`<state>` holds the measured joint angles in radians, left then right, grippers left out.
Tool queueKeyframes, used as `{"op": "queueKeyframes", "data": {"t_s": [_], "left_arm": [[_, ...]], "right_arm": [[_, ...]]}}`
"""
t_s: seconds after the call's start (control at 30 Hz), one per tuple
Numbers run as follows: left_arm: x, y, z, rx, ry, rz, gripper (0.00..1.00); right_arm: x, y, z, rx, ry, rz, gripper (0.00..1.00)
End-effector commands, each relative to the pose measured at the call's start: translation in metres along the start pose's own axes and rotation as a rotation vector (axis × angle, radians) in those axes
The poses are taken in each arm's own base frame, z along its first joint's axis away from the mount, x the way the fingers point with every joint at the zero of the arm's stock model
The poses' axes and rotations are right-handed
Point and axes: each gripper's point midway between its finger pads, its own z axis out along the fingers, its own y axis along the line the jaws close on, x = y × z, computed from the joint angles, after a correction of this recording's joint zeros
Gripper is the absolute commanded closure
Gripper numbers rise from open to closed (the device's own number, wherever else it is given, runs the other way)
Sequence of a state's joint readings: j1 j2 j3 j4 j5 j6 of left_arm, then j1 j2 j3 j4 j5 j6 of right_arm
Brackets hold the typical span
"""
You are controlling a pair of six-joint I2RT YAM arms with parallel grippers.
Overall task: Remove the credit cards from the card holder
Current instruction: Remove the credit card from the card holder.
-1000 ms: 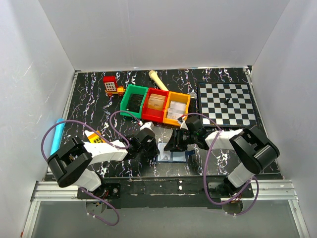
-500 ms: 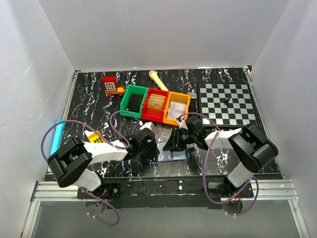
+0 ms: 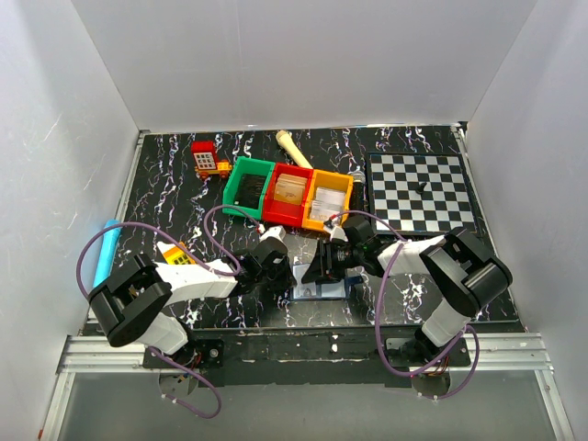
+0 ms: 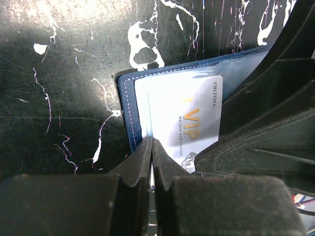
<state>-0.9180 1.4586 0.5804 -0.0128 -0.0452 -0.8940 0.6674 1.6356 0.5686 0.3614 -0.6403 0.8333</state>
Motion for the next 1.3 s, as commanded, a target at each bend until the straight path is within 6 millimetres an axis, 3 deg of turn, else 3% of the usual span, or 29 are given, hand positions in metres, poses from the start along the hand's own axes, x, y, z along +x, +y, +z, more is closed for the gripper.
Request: {"op": "queueKeyframes", "data": {"t_s": [0.0,0.57,1.27], "left_arm": [[0.021,0.023,0.005,-0.066,0.066,0.008,1.0],[0.018,0.009,0.006,0.007,0.056,0.037,1.0],[0.02,0.019,0.003,-0.032,0.041,0.002,1.0]], "right_arm": [[-0.001,0.023,-0.002,-0.065,0.028,-0.06,0.54],[-0.009,0.023,0.007,-0.047,0.014,-0.034,0.55],[-0.005,0.017,-0.013,0.083,0.013,-0.067,0.56]]}}
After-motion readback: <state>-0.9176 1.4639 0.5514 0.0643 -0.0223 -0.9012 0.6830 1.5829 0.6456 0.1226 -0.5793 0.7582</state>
